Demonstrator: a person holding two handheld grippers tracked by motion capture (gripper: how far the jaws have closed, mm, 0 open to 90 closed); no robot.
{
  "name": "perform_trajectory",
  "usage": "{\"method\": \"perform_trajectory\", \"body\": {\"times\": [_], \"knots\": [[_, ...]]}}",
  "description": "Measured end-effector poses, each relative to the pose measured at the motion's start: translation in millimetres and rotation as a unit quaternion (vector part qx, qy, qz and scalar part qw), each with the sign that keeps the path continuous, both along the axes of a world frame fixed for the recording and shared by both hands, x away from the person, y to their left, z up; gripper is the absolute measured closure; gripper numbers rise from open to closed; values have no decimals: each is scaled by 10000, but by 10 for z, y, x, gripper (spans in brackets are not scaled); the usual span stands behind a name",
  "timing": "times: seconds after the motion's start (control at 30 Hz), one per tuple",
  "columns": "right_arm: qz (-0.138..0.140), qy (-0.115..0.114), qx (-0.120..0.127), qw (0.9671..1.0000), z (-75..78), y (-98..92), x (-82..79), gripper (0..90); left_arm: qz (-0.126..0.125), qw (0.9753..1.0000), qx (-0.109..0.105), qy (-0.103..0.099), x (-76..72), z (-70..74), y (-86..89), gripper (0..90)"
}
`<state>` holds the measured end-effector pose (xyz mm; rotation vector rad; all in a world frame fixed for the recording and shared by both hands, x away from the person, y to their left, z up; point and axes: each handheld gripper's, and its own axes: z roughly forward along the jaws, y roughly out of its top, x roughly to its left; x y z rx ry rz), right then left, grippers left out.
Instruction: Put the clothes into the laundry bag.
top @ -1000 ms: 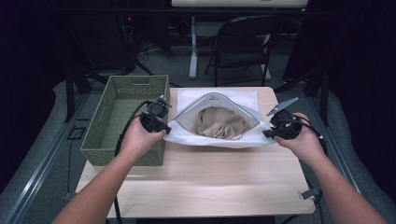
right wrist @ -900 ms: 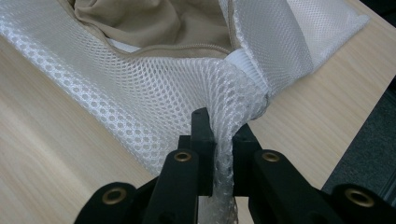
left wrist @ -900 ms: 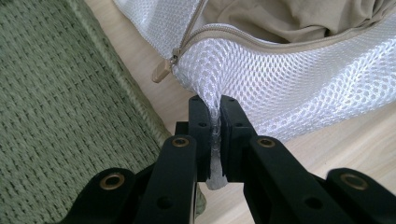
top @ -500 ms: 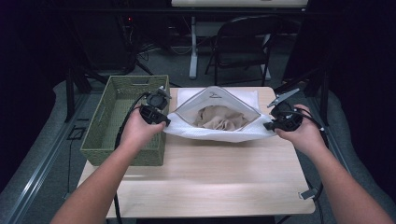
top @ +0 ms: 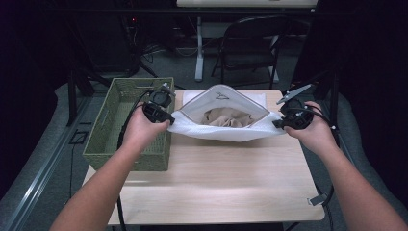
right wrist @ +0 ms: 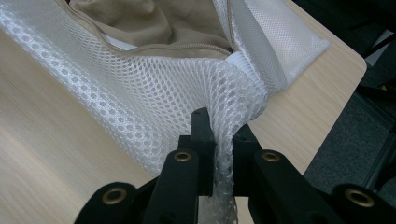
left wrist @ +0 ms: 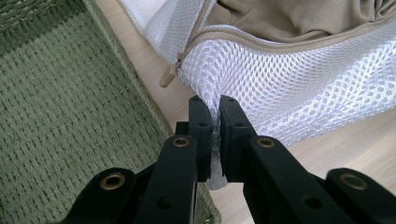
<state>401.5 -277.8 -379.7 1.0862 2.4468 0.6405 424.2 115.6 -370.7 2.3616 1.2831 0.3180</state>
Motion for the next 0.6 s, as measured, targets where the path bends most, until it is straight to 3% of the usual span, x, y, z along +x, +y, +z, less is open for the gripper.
{"method": "perform_trajectory", "body": {"times": [0.6], "knots": [[-24, -10, -25, 10000, 129, -8, 67, 836, 26, 10000, 27, -13, 87, 147, -21, 849]]}}
